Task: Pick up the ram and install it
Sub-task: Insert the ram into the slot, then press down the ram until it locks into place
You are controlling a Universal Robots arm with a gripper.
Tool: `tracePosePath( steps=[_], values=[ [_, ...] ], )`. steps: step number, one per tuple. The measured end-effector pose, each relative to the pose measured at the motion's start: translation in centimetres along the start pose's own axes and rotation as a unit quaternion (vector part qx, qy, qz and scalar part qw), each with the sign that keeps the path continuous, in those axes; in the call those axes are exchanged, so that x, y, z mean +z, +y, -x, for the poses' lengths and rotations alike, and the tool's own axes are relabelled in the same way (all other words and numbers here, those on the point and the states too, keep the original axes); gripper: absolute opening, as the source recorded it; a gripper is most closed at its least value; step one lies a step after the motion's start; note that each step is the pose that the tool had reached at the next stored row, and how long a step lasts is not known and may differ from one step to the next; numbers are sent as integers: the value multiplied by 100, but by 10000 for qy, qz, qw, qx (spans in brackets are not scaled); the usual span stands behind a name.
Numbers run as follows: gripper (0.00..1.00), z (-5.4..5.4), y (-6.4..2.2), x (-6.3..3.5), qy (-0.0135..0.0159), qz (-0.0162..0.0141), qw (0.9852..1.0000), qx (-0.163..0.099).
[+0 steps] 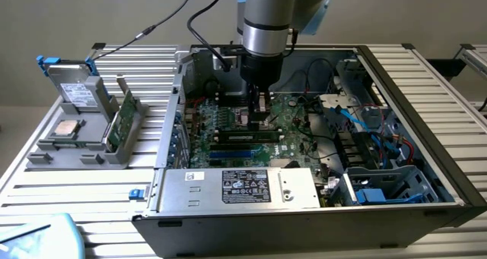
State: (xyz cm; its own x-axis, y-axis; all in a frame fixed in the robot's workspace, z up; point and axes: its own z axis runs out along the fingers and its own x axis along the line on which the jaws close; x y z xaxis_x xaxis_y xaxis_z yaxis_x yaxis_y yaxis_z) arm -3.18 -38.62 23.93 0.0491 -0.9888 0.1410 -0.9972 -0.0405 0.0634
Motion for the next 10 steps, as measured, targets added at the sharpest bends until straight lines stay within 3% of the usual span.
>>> tracePosePath(
  steps=[10],
  values=[
    [11,0,0,0,0,0,10000,0]
  ],
)
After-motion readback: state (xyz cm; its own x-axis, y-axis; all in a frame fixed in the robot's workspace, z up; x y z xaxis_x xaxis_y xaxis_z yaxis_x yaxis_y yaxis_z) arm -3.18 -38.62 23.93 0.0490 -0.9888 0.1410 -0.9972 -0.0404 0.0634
